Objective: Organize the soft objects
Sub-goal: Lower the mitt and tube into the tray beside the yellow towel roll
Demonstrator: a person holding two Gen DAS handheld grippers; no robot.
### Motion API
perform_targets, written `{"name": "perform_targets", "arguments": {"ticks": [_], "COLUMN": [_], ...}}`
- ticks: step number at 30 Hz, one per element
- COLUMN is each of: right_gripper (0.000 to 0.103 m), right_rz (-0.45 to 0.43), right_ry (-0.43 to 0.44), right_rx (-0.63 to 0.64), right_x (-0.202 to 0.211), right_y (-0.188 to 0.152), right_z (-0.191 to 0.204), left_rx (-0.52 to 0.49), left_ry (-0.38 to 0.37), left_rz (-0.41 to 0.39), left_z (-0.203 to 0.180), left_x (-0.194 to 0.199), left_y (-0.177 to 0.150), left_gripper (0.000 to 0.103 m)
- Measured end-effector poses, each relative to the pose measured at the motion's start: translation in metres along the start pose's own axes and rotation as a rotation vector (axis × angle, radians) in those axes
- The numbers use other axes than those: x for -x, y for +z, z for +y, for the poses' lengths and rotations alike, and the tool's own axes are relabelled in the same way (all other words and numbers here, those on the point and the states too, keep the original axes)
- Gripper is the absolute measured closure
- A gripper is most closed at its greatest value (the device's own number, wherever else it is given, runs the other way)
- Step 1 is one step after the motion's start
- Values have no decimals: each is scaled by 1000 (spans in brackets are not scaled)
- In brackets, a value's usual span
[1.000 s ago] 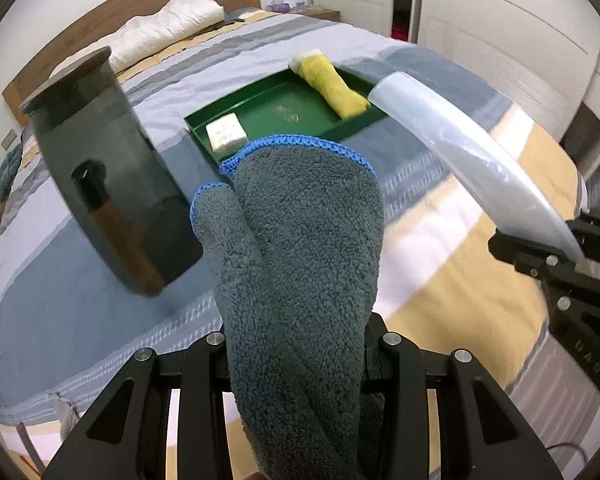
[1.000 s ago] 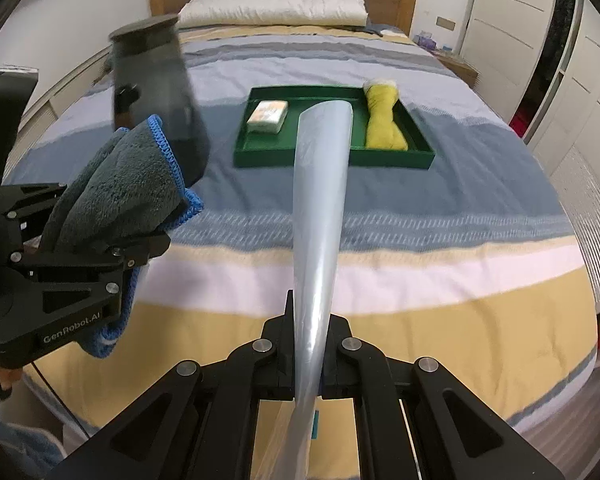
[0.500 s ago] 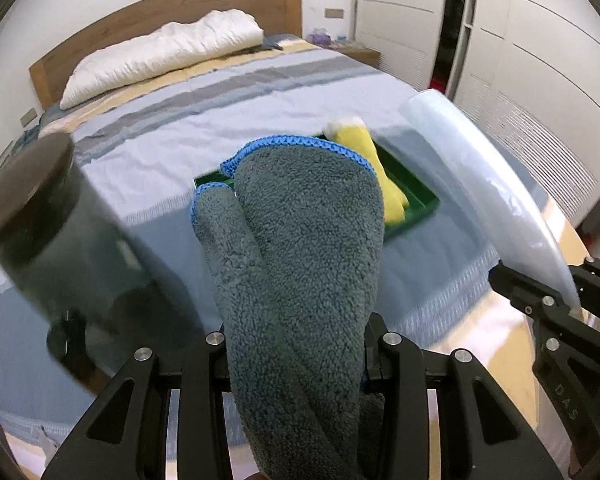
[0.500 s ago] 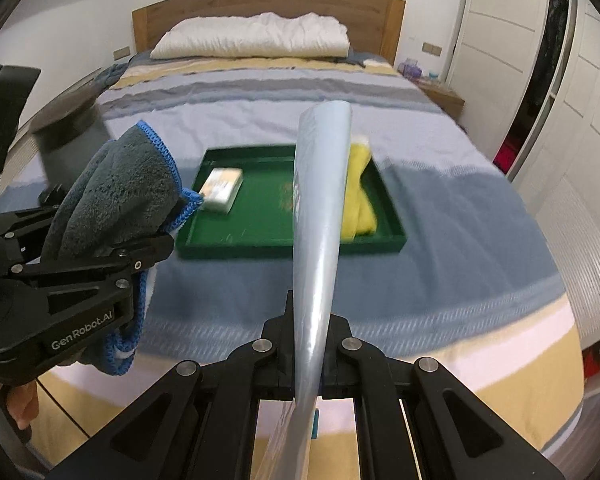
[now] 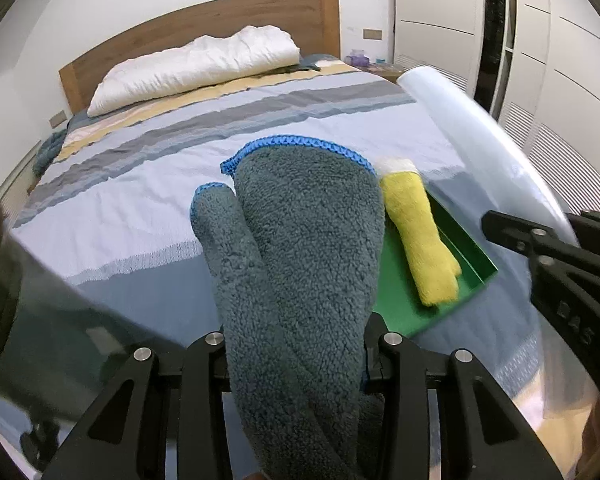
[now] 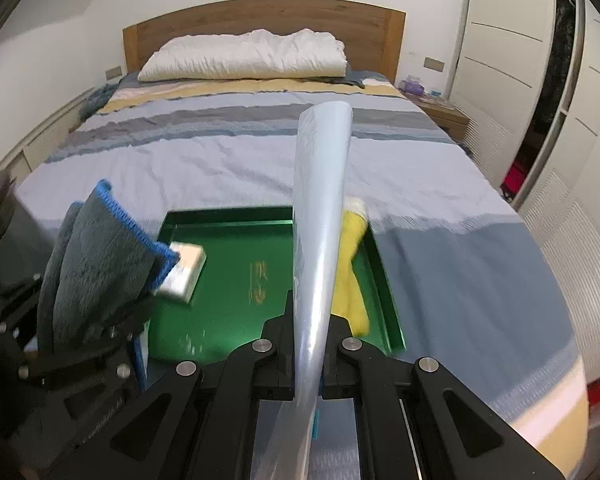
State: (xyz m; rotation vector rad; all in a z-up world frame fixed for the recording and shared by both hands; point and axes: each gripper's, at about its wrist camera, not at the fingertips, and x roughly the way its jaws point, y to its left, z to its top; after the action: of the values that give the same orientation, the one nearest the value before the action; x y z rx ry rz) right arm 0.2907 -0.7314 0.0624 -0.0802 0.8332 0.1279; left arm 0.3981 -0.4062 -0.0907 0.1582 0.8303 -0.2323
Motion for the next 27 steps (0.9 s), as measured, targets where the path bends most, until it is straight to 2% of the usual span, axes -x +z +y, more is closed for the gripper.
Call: {"name": "perform_targets", "arguments": {"ticks": [10,27], "right_gripper": [98,97], "right_rz": [14,128], "right_ry": [18,-27], "right_rx": [33,80], "right_x": [-78,-152], "right_y": [15,28], "right_z": [-5,-2], "left_rx": [0,-9], "left_ry": [36,70], "left_rz": [3,68], "left_z": [-6,-20], "left_x": [-25,-66], "left_y": [1,-1], "left_gripper": [70,70]}}
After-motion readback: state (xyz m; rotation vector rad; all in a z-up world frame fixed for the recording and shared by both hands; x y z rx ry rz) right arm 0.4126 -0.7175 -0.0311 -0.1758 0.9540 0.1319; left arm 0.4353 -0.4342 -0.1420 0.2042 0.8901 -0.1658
